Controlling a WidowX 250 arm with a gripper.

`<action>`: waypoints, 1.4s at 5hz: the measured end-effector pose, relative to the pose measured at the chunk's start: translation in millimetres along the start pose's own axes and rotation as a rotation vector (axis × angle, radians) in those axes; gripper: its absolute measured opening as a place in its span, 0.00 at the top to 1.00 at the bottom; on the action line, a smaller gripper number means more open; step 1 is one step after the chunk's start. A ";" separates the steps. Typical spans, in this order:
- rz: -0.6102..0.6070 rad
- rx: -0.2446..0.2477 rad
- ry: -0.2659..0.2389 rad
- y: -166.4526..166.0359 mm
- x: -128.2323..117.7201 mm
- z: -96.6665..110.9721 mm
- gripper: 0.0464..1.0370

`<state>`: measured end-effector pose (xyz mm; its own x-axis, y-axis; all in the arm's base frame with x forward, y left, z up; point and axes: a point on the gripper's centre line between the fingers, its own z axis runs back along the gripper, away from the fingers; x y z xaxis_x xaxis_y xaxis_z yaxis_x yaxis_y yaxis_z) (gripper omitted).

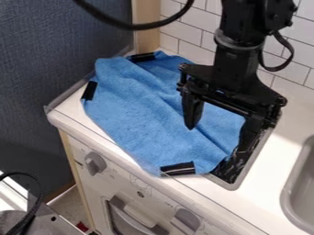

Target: Fold the cloth from bottom left to top left.

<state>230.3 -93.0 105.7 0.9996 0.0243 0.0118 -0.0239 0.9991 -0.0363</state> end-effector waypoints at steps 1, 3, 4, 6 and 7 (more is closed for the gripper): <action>0.010 0.009 0.023 1.9 -3.1 -6.1 0.04; 0.397 0.060 -0.038 49.0 17.4 -18.9 0.04; 0.647 0.117 -0.088 94.8 33.6 -36.3 0.04; 1.136 0.190 -0.114 165.0 32.3 -75.1 0.04; 1.260 0.176 -0.094 184.9 26.5 -87.8 0.04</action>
<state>253.4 89.3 11.5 0.2801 0.9502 0.1367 -0.9598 0.2745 0.0586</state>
